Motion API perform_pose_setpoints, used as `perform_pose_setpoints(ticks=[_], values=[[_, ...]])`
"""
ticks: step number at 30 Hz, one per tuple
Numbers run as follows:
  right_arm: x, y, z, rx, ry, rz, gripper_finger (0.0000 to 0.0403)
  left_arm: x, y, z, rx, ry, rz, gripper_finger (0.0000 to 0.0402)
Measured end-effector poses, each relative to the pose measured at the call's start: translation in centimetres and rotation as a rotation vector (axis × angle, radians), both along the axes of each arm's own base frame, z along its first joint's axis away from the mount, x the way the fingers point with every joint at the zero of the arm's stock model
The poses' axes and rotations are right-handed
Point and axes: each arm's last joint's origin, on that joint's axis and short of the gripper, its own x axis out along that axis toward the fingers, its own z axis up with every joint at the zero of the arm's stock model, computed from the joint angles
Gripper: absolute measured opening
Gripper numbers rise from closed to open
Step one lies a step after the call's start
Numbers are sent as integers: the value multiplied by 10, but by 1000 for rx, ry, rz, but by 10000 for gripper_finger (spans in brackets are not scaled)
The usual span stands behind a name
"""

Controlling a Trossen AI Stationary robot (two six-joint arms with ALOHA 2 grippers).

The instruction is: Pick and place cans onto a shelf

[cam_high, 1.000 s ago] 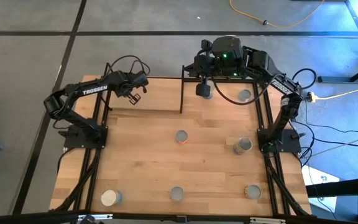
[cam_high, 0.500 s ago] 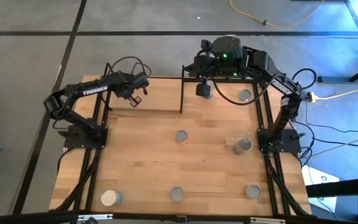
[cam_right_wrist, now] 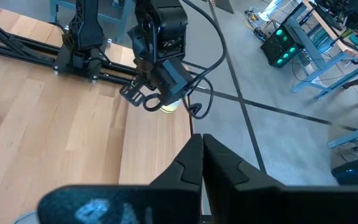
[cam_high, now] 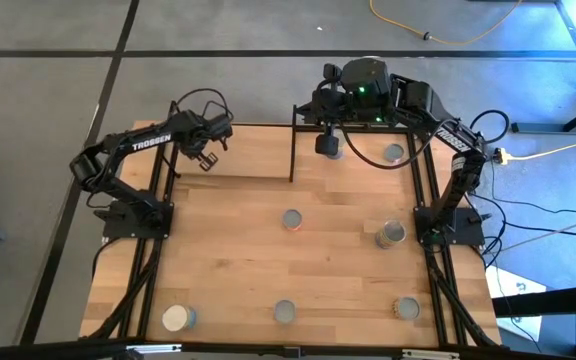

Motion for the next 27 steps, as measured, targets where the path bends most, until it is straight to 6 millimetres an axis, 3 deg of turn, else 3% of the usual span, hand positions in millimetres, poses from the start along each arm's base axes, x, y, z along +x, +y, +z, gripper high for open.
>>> perform_pose_setpoints(ticks=[27], values=[[0, 0, 0, 1, 1, 12, 10, -9, 32, 1, 86, -74, -4, 0]])
